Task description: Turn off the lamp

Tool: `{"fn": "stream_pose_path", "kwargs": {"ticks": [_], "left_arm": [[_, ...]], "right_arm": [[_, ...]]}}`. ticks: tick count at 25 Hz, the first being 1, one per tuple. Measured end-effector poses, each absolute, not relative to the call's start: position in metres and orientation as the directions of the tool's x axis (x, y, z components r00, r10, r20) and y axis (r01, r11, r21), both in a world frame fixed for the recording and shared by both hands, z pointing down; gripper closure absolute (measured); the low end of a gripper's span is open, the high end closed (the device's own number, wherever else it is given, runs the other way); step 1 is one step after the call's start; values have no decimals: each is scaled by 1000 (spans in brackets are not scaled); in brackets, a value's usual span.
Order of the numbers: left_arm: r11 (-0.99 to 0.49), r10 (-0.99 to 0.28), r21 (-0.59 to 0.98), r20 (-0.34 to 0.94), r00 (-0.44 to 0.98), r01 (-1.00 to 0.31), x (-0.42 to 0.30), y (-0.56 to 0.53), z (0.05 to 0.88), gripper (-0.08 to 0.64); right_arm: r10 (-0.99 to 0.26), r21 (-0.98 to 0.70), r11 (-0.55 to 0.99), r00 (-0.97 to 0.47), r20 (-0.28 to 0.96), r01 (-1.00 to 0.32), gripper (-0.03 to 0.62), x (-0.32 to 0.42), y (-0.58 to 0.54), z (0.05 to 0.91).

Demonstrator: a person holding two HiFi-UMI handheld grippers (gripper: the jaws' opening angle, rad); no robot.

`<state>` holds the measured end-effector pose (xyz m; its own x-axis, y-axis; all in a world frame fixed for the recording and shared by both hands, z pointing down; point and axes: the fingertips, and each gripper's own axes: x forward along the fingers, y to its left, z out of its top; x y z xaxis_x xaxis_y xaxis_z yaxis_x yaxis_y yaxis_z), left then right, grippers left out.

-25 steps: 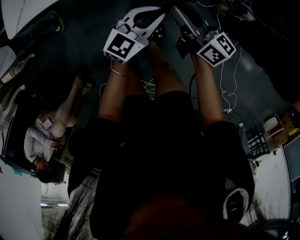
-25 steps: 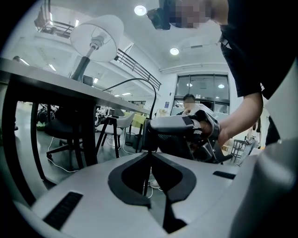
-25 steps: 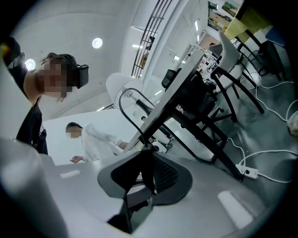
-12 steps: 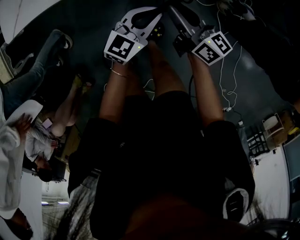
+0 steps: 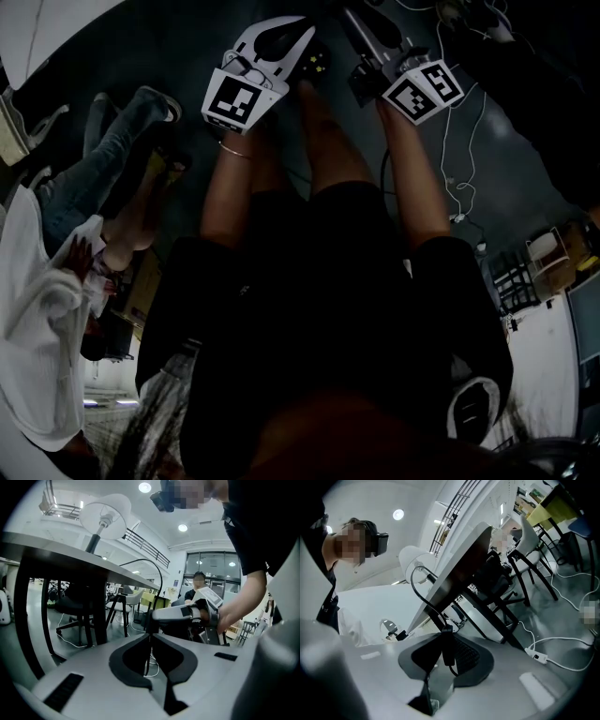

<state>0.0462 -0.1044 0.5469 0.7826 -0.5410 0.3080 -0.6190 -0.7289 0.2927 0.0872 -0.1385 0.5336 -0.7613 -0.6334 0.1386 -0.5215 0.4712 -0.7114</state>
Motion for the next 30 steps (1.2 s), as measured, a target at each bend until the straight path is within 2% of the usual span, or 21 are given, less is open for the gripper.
{"fn": "stream_pose_path", "kwargs": {"ticks": [9,23,30], "left_arm": [[-703,-576,312,277,769,-639,40,-104,537,552],[-717,-573,291,272,773,-633,19,-102,527,554],[-713,-578,287,277,767,-640,17,-104,528,554]], "right_arm": [[-648,-679,483,-747,147,-553,526,82,-141,550],[-649,-600,453,-705,285,-660,526,82,-132,597],[-657,-593,461,-703,273,-660,528,85,-137,596]]}}
